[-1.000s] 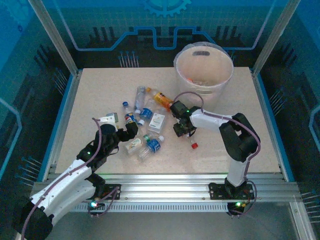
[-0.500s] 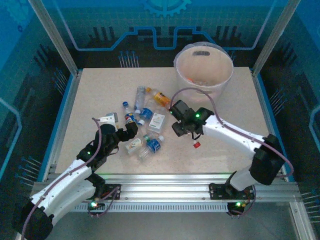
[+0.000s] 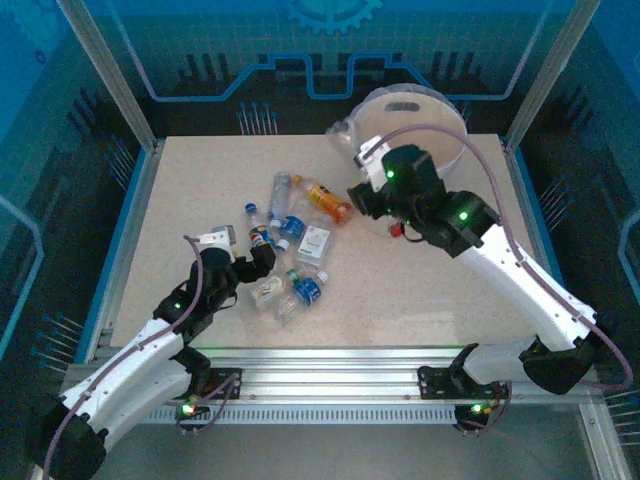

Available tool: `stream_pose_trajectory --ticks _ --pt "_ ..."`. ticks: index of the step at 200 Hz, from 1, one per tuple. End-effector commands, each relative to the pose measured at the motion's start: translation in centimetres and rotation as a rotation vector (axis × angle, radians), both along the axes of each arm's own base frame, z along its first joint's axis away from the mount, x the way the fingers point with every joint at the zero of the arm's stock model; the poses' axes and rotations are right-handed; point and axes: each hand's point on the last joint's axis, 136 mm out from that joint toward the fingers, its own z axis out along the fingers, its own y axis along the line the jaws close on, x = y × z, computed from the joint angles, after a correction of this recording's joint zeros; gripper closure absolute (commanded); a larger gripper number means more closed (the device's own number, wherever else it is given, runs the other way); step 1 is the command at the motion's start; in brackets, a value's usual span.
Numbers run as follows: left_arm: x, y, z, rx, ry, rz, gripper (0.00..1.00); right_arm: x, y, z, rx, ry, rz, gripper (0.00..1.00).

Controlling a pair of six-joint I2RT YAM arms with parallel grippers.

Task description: Put the plastic bottles in the bin

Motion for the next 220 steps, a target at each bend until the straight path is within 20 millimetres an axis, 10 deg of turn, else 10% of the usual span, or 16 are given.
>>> stream_pose_trajectory --ticks 1,61,117,220 --pt "0.2 0.3 0.7 -0.011 -0.017 0.015 0.01 3.7 -1.5 3.6 0.018 -0.117 -0.046 0.64" --pt "0.2 0.2 0.9 -0.009 -0.022 0.014 0.01 12.7 -5.1 6.1 0.09 -0.196 -0.188 0.63" --pt "0.1 0.3 1.0 -0.009 -0.019 0.015 0.01 18.9 -5.8 1.8 0.062 -0.108 -0.221 0.63" --pt "0.0 0.5 0.9 -0.002 -0.018 0.023 0.01 17.2 -9.0 -5.3 0.109 0.023 -0.25 0.45"
